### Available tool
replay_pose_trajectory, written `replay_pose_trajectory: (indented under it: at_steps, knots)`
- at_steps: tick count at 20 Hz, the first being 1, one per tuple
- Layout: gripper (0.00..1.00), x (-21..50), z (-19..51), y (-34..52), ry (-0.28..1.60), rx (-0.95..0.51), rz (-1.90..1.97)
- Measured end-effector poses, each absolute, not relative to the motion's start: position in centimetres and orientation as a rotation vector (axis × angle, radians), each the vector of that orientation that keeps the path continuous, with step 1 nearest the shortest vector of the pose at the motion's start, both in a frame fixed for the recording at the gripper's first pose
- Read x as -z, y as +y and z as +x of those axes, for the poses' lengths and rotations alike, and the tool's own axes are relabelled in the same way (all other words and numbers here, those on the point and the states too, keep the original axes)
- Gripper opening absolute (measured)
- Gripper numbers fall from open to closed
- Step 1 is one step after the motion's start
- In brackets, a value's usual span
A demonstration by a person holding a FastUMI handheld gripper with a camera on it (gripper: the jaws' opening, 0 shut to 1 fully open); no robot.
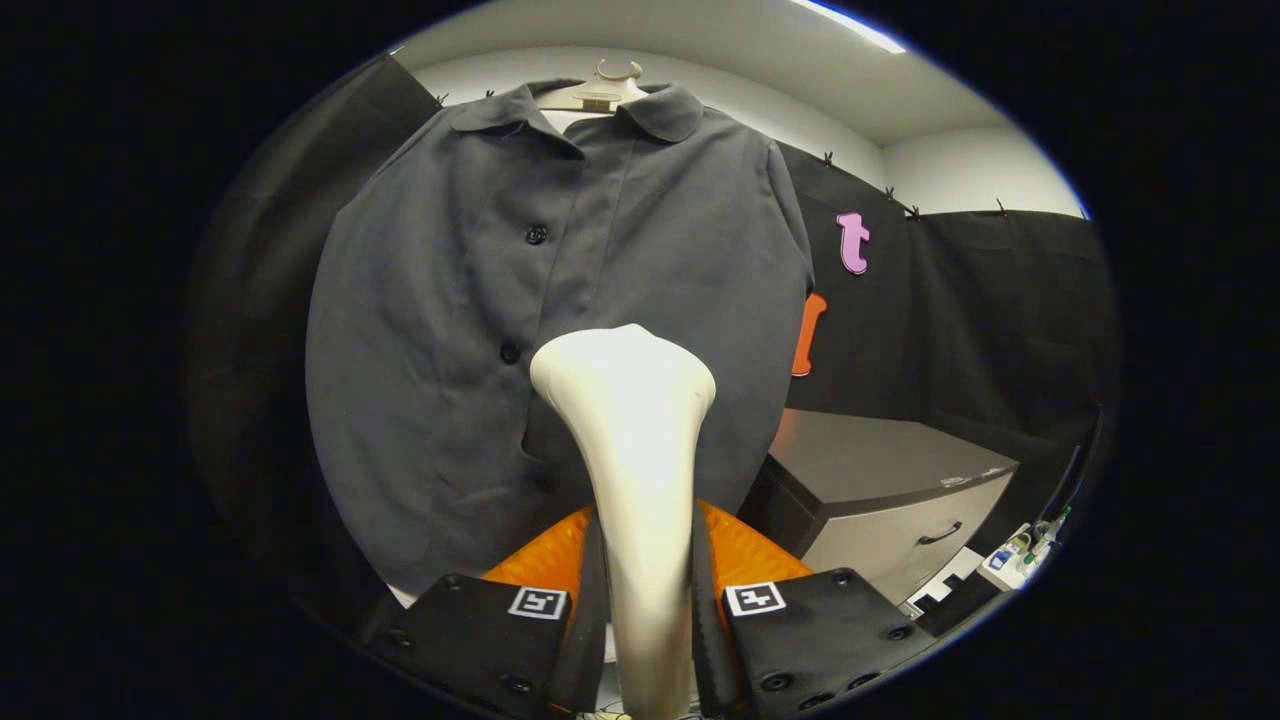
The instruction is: Iron the clothes twice with a garment steamer, once on the left side and once on the right side.
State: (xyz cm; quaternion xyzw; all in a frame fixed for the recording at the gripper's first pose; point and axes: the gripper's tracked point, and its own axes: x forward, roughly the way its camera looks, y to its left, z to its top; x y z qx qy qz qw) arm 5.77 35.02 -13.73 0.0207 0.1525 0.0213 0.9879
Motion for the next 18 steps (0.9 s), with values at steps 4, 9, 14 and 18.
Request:
replay_pose_trajectory:
  at_steps: [4,9,14,18]
  knots:
    - [0.44,16.5,4.7,35.5,0.354,-0.057,0.026]
    - [0.44,19.9,2.8,36.3,0.428,-0.076,0.013]
    - [0.44,21.7,1.8,36.8,0.475,-0.085,0.005]
    - [0.44,22.2,0.6,37.3,0.498,-0.105,-0.007]
